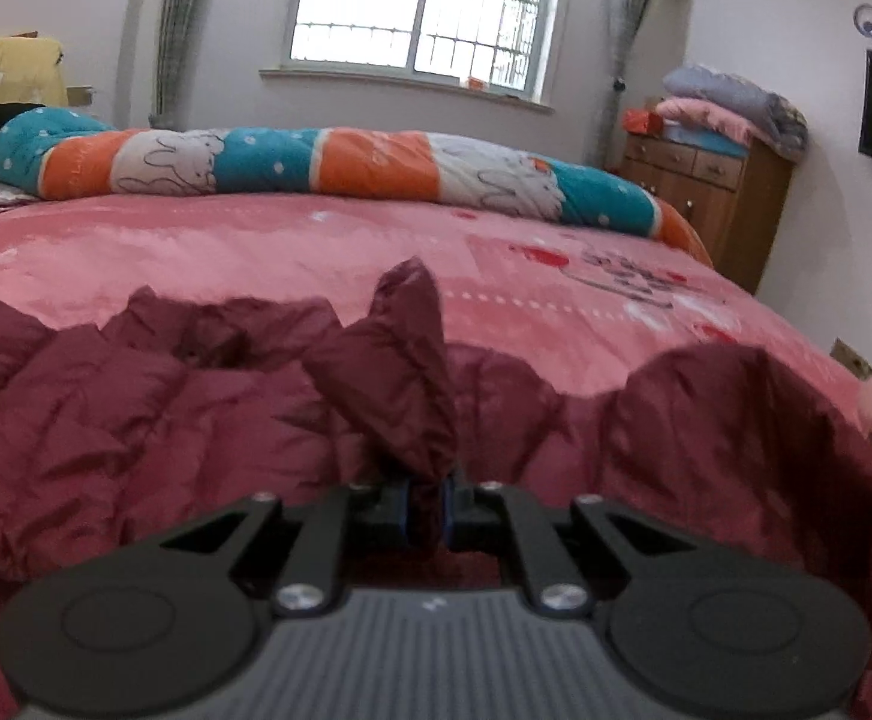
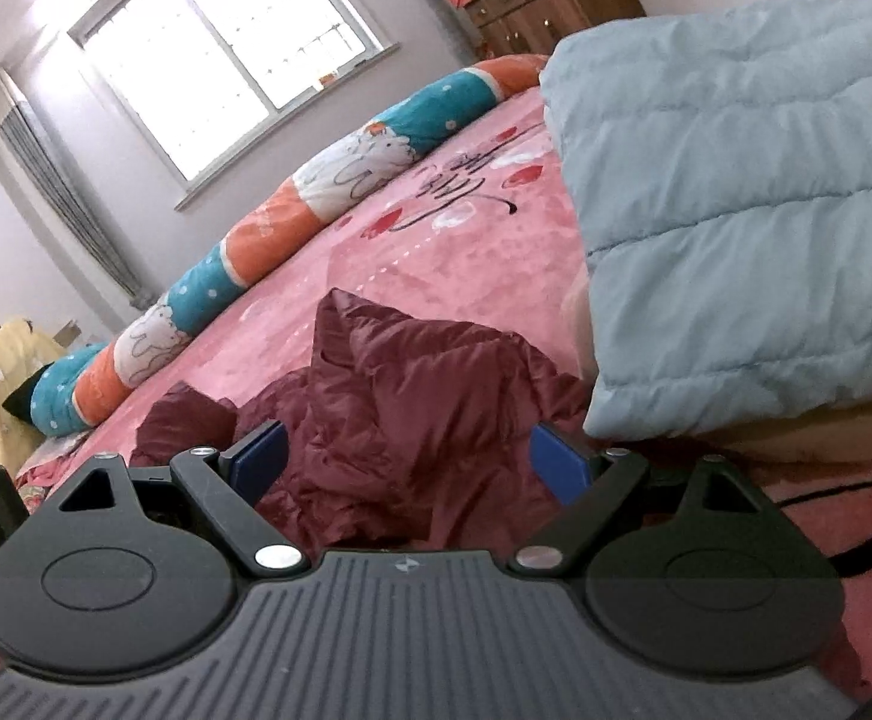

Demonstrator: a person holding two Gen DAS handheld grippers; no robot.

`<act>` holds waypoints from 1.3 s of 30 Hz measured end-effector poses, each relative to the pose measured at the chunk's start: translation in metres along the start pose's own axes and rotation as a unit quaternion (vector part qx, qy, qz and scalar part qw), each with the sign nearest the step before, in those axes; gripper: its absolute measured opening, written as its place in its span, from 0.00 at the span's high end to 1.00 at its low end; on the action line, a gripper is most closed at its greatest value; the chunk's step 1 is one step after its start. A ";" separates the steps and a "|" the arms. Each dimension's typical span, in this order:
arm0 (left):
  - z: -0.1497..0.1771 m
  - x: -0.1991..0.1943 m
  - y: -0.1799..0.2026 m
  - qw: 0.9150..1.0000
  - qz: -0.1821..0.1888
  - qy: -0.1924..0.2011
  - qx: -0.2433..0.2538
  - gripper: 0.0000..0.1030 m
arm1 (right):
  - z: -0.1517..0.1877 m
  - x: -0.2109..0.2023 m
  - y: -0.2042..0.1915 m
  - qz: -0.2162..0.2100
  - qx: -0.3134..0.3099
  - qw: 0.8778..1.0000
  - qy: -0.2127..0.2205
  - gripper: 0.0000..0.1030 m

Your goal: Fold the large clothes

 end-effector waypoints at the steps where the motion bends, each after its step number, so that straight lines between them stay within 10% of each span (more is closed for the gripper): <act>1: 0.002 -0.002 -0.002 1.000 0.000 -0.004 -0.001 0.91 | 0.000 0.003 -0.001 -0.002 -0.001 1.000 -0.002 0.00; 5: -0.002 -0.017 -0.002 1.000 0.014 0.001 -0.002 0.58 | -0.005 0.005 -0.005 -0.007 -0.003 1.000 -0.008 0.00; 10: -0.005 -0.053 -0.010 0.999 0.023 0.016 0.022 0.42 | -0.008 -0.001 -0.005 -0.010 -0.002 1.000 -0.007 0.00; 18: -0.010 -0.087 -0.078 0.999 -0.041 0.032 0.017 0.39 | -0.006 -0.006 -0.014 -0.018 -0.028 0.999 -0.018 0.00; 39: -0.010 -0.003 -0.240 0.968 -0.245 -0.038 -0.030 0.40 | -0.001 0.006 -0.026 -0.010 -0.084 0.995 -0.044 0.00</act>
Point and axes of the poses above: each gripper's, at about its wrist camera, not at the fingertips, and x roughly the way its jaws point, y to its right, z to its underside, the point moved 1 cm from there along x, roughly the way its jaws point, and after that the axes turned 4 degrees about z, right-handed, at the moved point
